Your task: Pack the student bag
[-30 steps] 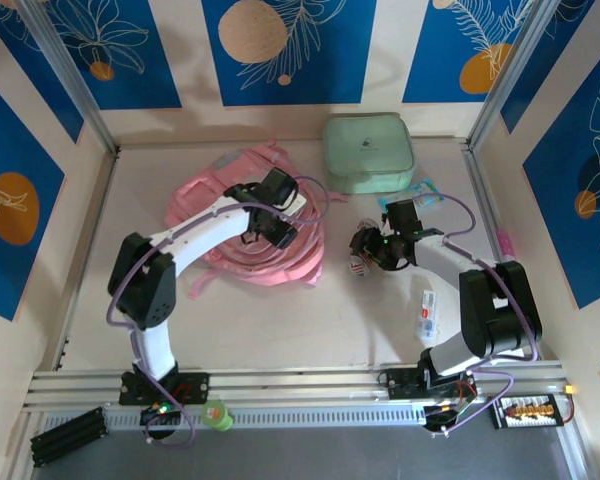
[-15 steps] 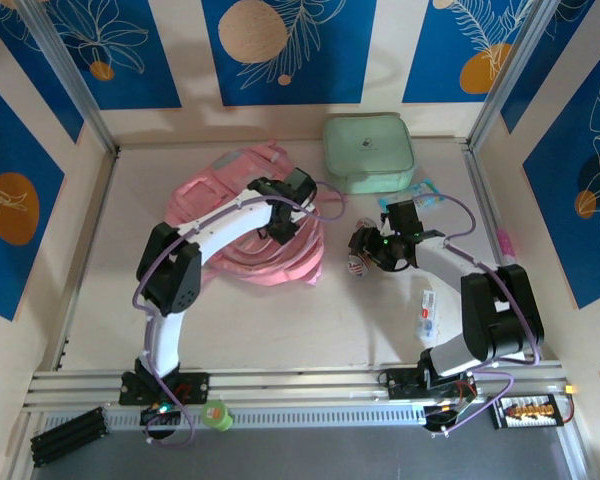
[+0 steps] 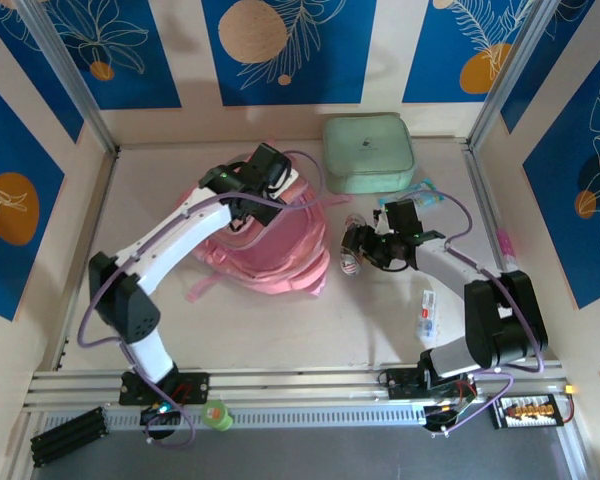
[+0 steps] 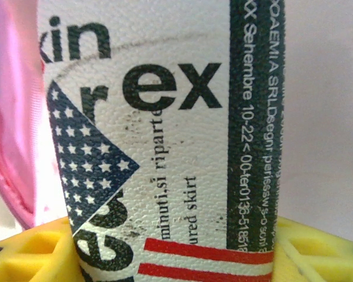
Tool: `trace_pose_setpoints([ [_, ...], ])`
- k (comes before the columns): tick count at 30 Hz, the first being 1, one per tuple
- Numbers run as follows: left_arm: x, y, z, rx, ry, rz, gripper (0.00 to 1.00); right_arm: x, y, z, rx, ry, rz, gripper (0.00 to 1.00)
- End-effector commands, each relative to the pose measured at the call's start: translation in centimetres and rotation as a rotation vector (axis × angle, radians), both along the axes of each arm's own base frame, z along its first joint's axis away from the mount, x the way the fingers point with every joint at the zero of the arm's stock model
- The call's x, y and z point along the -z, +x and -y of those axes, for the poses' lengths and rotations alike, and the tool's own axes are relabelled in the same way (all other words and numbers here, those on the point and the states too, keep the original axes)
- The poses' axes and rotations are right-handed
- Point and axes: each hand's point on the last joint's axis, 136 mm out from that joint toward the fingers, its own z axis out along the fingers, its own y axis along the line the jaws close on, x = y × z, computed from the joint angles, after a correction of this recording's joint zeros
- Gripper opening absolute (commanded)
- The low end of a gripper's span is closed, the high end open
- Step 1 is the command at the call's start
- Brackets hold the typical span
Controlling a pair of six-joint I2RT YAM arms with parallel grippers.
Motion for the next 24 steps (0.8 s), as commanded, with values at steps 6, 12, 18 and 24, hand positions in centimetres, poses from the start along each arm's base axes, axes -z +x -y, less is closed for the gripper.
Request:
trace_pose_setpoints([
  [6,-6.8,-0.2,1.7,0.021,-0.254,0.189,0.00,-8.1,-0.1,-7.7,-0.213,0.159,0.202,0.56],
  [12,-10.1,1.7,1.9,-0.040,-0.327,0.302,0.00,-9.2,1.0,-13.6,-0.212,0.238,0.121,0.56],
  [18,-11.0,3.0,1.8,-0.094,-0.362,0.351,0.00,-7.6,3.9,-17.1,-0.082,0.187,0.047,0.56],
  [24,-10.7,3.3,1.4,-0.120,-0.367,0.323,0.00,-6.4,8.0,-19.6,0.054,0.193,0.070,0.56],
])
